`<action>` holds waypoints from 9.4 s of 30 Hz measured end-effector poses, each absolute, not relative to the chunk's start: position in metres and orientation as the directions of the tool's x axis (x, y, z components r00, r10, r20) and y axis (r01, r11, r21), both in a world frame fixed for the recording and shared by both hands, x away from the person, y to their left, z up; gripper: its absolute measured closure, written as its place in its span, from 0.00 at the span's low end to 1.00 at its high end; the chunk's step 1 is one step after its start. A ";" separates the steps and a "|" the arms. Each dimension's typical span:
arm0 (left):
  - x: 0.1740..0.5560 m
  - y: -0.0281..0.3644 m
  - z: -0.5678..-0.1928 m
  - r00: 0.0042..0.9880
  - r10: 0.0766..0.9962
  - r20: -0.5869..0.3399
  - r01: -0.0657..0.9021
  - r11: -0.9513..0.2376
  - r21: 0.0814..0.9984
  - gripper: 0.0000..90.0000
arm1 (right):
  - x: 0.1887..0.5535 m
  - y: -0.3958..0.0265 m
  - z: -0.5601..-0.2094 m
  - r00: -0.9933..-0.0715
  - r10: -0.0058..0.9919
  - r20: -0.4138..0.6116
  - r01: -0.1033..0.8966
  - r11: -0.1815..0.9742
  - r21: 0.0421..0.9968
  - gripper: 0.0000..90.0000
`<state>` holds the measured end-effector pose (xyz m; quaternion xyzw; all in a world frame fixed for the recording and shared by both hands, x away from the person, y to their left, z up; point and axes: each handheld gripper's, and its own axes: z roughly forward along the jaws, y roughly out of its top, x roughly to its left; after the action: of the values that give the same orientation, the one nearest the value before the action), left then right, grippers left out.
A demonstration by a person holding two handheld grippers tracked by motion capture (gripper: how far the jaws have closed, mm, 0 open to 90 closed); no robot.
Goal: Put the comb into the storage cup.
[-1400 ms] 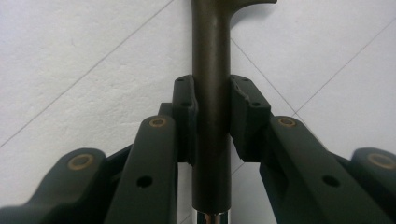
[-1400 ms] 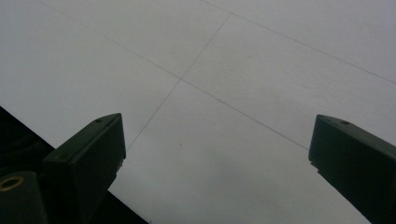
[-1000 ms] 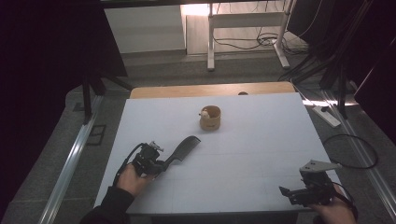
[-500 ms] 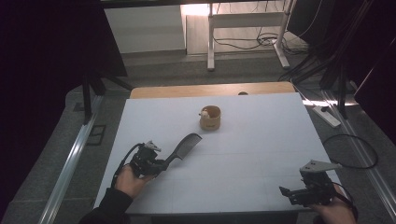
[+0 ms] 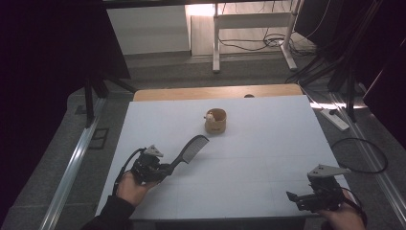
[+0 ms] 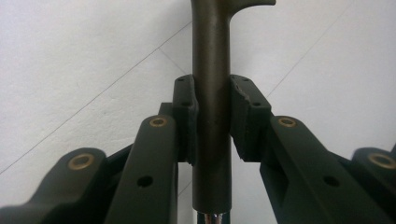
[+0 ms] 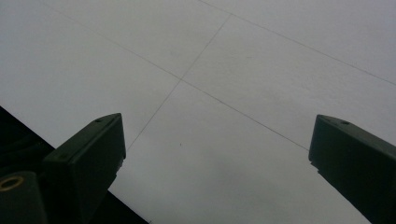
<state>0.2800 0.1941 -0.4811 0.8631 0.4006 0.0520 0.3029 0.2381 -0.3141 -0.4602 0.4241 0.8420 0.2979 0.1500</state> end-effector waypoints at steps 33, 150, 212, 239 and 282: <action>0.235 0.181 -0.460 0.722 0.665 -0.191 0.563 -0.404 0.721 0.80 | 0.237 -0.314 -0.460 -0.599 0.801 -0.006 0.616 0.466 0.636 0.04; 0.245 0.119 -0.469 0.879 0.458 -0.133 0.392 -0.537 0.747 0.80 | 0.333 -0.199 -0.411 -0.728 0.521 0.445 0.665 0.381 0.642 0.00; 0.246 0.112 -0.473 0.889 0.445 -0.109 0.362 -0.535 0.764 0.72 | 0.353 -0.199 -0.413 -0.543 0.359 0.760 0.840 0.232 0.491 0.94; 0.253 0.147 -0.474 0.780 0.572 -0.253 0.539 -0.411 0.735 0.04 | 0.359 -0.218 -0.396 -0.600 0.405 0.690 0.790 0.166 0.590 0.94; 0.216 0.231 -0.482 0.669 0.705 -0.237 0.569 -0.280 0.773 0.00 | 0.392 -0.235 -0.373 -0.584 0.508 0.633 0.765 0.083 0.639 0.94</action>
<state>0.2157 0.2309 -0.4825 0.7963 0.3999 0.0761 0.4474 0.3915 -0.2353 -0.3728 0.4386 0.7253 0.5158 -0.1246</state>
